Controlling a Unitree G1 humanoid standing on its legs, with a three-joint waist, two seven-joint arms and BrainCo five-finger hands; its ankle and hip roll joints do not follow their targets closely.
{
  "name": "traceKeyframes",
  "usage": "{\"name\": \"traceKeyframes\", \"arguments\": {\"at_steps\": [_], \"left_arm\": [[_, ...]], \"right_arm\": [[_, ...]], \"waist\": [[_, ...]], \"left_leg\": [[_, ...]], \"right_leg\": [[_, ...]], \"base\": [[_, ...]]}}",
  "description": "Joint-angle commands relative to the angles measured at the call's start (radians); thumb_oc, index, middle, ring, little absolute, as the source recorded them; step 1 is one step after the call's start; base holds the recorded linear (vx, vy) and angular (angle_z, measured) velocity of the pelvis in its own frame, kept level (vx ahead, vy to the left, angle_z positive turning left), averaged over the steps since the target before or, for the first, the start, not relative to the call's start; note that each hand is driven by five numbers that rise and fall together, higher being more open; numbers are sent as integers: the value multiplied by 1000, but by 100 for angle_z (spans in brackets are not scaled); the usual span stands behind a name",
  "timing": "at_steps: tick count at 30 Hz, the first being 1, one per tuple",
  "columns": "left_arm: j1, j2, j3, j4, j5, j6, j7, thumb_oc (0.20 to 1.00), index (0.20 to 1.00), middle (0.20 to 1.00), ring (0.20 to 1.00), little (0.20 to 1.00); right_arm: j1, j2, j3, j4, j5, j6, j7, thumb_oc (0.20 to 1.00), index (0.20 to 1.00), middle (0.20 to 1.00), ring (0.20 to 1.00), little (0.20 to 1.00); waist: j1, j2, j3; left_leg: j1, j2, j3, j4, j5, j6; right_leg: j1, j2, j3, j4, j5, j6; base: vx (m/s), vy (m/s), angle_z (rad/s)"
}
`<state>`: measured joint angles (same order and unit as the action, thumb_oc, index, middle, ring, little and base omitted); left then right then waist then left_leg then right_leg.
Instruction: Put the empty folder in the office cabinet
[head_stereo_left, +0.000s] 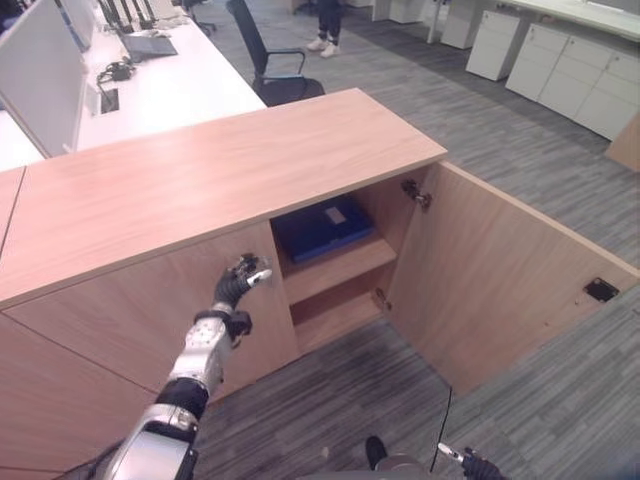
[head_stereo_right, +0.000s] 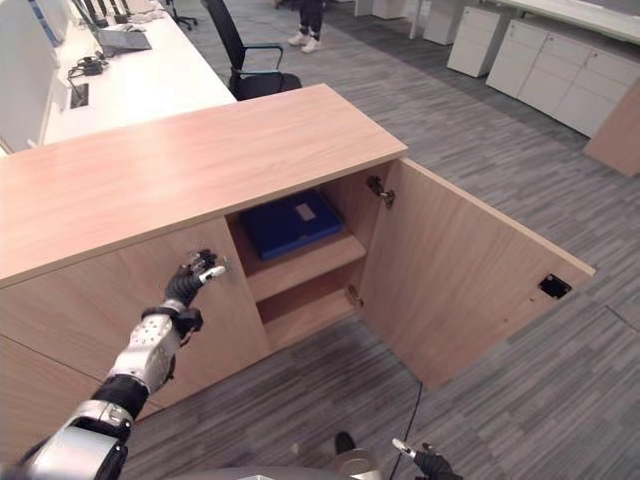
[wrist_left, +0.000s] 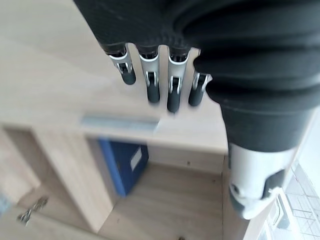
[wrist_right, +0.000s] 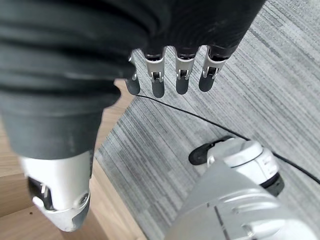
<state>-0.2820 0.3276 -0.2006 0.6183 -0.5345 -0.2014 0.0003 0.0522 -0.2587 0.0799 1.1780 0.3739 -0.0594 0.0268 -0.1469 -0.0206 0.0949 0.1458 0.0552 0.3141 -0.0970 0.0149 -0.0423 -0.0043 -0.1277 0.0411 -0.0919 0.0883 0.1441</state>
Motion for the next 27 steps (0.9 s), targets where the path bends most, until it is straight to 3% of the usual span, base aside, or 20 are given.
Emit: {"name": "traceKeyframes", "arguments": {"at_steps": [1, 2, 5, 8, 9, 10, 13, 14, 16, 17, 18, 21, 22, 23, 25, 26, 27], "left_arm": [[-36, 14, 11, -40, -13, -38, -58, 1000, 1000, 1000, 1000, 1000], [20, 2, -7, -92, -16, -24, -93, 1000, 1000, 1000, 1000, 1000], [93, -8, -26, -143, -6, -9, -121, 1000, 1000, 1000, 1000, 1000], [162, -5, -23, -177, -14, 8, -137, 1000, 1000, 1000, 1000, 1000], [163, -5, -24, -179, -15, 9, -137, 1000, 1000, 1000, 1000, 1000], [186, 0, -36, -142, -6, 19, -152, 1000, 1000, 1000, 1000, 1000], [250, 8, -18, -128, 18, 23, -162, 1000, 1000, 1000, 1000, 1000], [268, -4, -7, -82, 20, 30, -156, 1000, 1000, 1000, 1000, 1000], [284, -17, 5, -42, 26, 34, -153, 1000, 1000, 1000, 1000, 1000], [284, -18, 5, -41, 26, 34, -153, 1000, 1000, 1000, 1000, 1000], [292, -33, 7, 6, 34, 44, -154, 1000, 1000, 1000, 1000, 1000], [286, -64, 12, 91, 50, 52, -142, 1000, 1000, 1000, 1000, 1000], [285, -64, 12, 91, 50, 51, -142, 1000, 1000, 1000, 1000, 1000], [287, -68, 20, 122, 56, 56, -136, 1000, 1000, 1000, 1000, 1000], [289, -70, 22, 128, 59, 55, -136, 1000, 1000, 1000, 1000, 1000], [298, -77, 15, 157, 73, 58, -135, 1000, 1000, 1000, 1000, 1000], [298, -77, 15, 157, 73, 58, -135, 1000, 1000, 1000, 1000, 1000]], "right_arm": [[-50, 2, 3, 17, 29, -8, -10, 1000, 1000, 1000, 1000, 1000], [-51, 10, -4, 15, 24, -6, -7, 1000, 1000, 1000, 1000, 1000], [-35, 11, -31, 22, 35, -3, -5, 1000, 1000, 1000, 1000, 1000], [-32, 2, -63, 27, 45, -3, -9, 1000, 1000, 1000, 1000, 1000], [-32, 1, -63, 28, 45, -3, -9, 1000, 1000, 1000, 1000, 1000], [-31, -1, -71, 55, 47, 5, -9, 1000, 1000, 1000, 1000, 1000], [-14, -13, -65, 60, 25, 4, -1, 1000, 1000, 1000, 1000, 1000], [-6, -30, -57, 64, 22, -4, 1, 1000, 1000, 1000, 1000, 1000], [-3, -50, -48, 66, 17, -10, 2, 1000, 1000, 1000, 1000, 1000], [-3, -52, -48, 66, 18, -10, 2, 1000, 1000, 1000, 1000, 1000], [-1, -70, -46, 67, 17, -13, 1, 1000, 1000, 1000, 1000, 1000], [4, -96, -64, 72, 36, -18, -6, 1000, 1000, 1000, 1000, 1000], [4, -97, -64, 72, 36, -18, -6, 1000, 1000, 1000, 1000, 1000], [0, -108, -69, 71, 42, -19, -10, 1000, 1000, 1000, 1000, 1000], [-7, -116, -69, 67, 42, -17, -12, 1000, 1000, 1000, 1000, 1000], [-31, -130, -62, 74, 40, -16, -14, 1000, 1000, 1000, 1000, 1000], [-31, -130, -62, 74, 40, -16, -14, 1000, 1000, 1000, 1000, 1000]], "waist": [[40, 0, 14], [63, 5, 19], [76, 0, 16], [88, 11, 18], [89, 13, 17], [97, 16, 14], [91, 23, 0], [81, 41, 0], [73, 58, 5], [70, 61, 5], [65, 73, 5], [45, 90, 13], [45, 90, 13], [31, 84, 15], [29, 80, 20], [49, 71, 27], [49, 71, 26]], "left_leg": [[36, 44, -34, 10, -74, -41], [19, 61, -8, 22, -64, -44], [-1, 80, -12, 48, -53, -54], [-14, 136, -14, 55, -34, -95], [-14, 139, -13, 55, -34, -96], [-6, 199, -8, 50, -12, -144], [0, 252, -4, 47, 32, -184], [-8, 296, -24, 59, 71, -199], [-23, 330, -48, 91, 141, -203], [-24, 334, -51, 92, 142, -205], [-40, 354, -59, 126, 205, -203], [-65, 395, -37, 170, 318, -209], [-65, 395, -37, 170, 319, -209], [-71, 398, 28, 206, 321, -199], [-80, 384, 38, 236, 297, -191], [-116, 300, -26, 263, 210, -158], [-118, 300, -26, 263, 210, -158]], "right_leg": [[-42, -135, -147, 114, 39, 118], [-35, -175, -247, 160, 22, 106], [-20, -220, -231, 188, 34, 110], [-31, -285, -224, 150, 100, 118], [-30, -282, -225, 148, 102, 118], [-46, -322, -276, 109, 129, 118], [-30, -281, -287, 95, 98, 118], [-22, -245, -278, 102, 50, 118], [-7, -203, -271, 96, 12, 111], [-5, -200, -275, 96, 11, 110], [21, -163, -280, 72, -12, 89], [76, -114, -314, 29, -38, 58], [76, -113, -314, 29, -38, 58], [89, -93, -332, 20, -56, 36], [93, -85, -328, 19, -64, 26], [96, -77, -310, 14, -75, 16], [95, -77, -310, 14, -75, 16]], "base": [[-119, -154, -117], [-96, -167, -85], [-30, -230, -19], [20, -319, -14], [82, -559, -46], [105, -512, -43], [142, -465, -38], [147, -406, 0], [73, -286, 8], [65, -273, -1], [83, -265, 1], [75, -229, 50], [38, -256, 64], [41, -264, 16], [46, -241, 7], [42, -138, 8], [93, -203, -12]]}}
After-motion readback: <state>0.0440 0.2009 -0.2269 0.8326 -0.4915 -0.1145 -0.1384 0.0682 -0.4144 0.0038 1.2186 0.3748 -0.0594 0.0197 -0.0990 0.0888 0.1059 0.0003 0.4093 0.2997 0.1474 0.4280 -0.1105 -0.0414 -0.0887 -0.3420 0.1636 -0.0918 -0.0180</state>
